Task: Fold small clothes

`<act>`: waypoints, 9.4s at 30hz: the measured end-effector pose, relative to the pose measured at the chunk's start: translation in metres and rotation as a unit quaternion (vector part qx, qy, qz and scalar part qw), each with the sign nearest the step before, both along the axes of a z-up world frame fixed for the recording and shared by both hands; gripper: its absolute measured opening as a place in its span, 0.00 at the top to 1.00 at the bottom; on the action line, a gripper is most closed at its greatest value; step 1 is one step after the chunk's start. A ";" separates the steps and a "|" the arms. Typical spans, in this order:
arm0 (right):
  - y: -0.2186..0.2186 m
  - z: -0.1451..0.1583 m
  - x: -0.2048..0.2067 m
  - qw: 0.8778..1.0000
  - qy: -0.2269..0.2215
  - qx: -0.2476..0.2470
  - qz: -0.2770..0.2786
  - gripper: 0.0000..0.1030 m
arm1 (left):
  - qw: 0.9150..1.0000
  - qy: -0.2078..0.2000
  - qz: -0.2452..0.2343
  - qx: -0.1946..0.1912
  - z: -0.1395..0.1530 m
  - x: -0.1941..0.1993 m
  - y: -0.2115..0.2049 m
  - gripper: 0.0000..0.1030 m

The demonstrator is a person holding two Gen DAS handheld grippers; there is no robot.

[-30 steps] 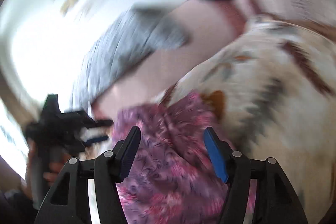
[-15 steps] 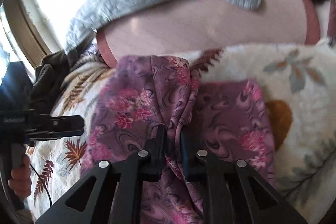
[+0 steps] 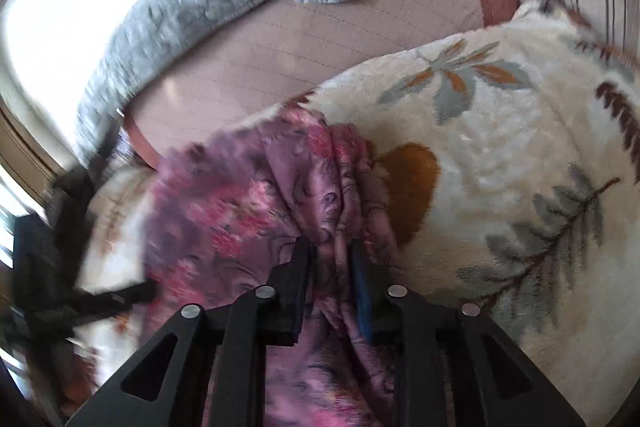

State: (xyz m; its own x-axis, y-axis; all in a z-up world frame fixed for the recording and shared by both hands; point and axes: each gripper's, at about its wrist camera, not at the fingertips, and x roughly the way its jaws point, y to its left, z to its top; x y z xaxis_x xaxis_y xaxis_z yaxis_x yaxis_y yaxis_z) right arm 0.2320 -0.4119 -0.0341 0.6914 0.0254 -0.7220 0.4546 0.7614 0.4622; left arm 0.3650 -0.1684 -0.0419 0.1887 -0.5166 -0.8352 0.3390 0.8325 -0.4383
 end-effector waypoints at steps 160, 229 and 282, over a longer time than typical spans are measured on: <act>0.213 0.004 -0.070 0.992 0.017 0.115 0.048 0.85 | 0.994 -0.042 0.099 0.008 0.039 -0.157 0.190 0.58; 0.255 0.025 -0.110 0.993 0.049 -0.017 0.105 0.76 | 0.993 -0.041 0.083 0.072 -0.003 -0.173 0.202 0.17; 0.318 0.079 -0.245 0.921 0.160 -0.311 0.174 0.12 | 0.947 -0.229 0.007 0.225 0.034 -0.356 0.236 0.12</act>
State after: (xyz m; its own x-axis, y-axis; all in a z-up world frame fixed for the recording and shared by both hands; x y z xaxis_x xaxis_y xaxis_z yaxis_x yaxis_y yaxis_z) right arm -0.0132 -0.0941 0.0450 0.4697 -0.2815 -0.8367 0.1711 0.9588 -0.2266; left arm 0.0092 0.0678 -0.0077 0.5891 -0.1222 -0.7988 0.3946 0.9061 0.1524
